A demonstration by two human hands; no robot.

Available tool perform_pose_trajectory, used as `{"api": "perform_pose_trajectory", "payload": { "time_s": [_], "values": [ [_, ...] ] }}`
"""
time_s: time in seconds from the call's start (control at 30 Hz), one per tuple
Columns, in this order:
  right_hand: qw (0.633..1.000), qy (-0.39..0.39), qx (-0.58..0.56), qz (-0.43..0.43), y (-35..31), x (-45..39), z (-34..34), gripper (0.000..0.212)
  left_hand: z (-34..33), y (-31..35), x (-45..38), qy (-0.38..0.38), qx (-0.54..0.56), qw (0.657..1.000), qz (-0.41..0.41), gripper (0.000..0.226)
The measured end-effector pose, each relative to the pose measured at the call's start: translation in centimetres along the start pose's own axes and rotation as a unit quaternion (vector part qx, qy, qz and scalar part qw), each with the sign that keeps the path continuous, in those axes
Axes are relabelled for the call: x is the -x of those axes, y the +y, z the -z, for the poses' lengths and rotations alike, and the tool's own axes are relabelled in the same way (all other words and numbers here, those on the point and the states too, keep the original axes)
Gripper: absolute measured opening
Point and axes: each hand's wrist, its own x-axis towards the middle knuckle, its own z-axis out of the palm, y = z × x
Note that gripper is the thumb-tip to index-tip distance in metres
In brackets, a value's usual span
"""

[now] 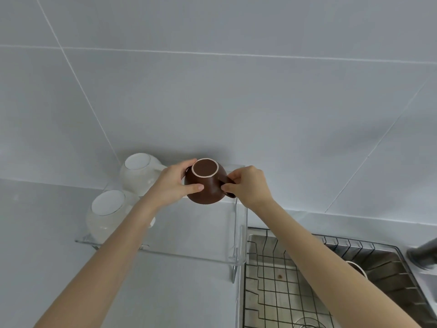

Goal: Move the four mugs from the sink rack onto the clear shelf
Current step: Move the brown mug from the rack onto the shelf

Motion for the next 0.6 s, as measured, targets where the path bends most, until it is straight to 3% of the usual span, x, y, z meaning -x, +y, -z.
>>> {"api": "perform_pose_trajectory", "payload": {
  "time_s": [0.13,0.2,0.3,0.47,0.6],
  "values": [
    [0.999,-0.025,-0.031,0.002,0.1,0.7,0.8,0.022,-0.5,1.3,0.3,0.034,-0.065,0.997,0.016,0.065],
    [0.999,0.008,-0.053,0.005,0.7,1.4,2.2,0.032,-1.3,2.7,0.8,0.101,-0.147,0.984,-0.004,0.066],
    [0.995,0.066,-0.076,0.004,3.0,2.9,5.6,0.025,-3.7,5.7,2.0,0.146,-0.172,0.972,-0.072,0.060],
    [0.988,0.102,-0.100,-0.056,9.1,7.3,11.6,0.019,-10.6,9.5,3.9,0.024,-0.054,0.995,-0.083,0.058],
    [0.981,0.112,-0.083,-0.132,14.9,11.2,14.2,0.017,-17.3,9.8,5.1,-0.074,-0.029,0.995,-0.066,0.063]
  ]
}}
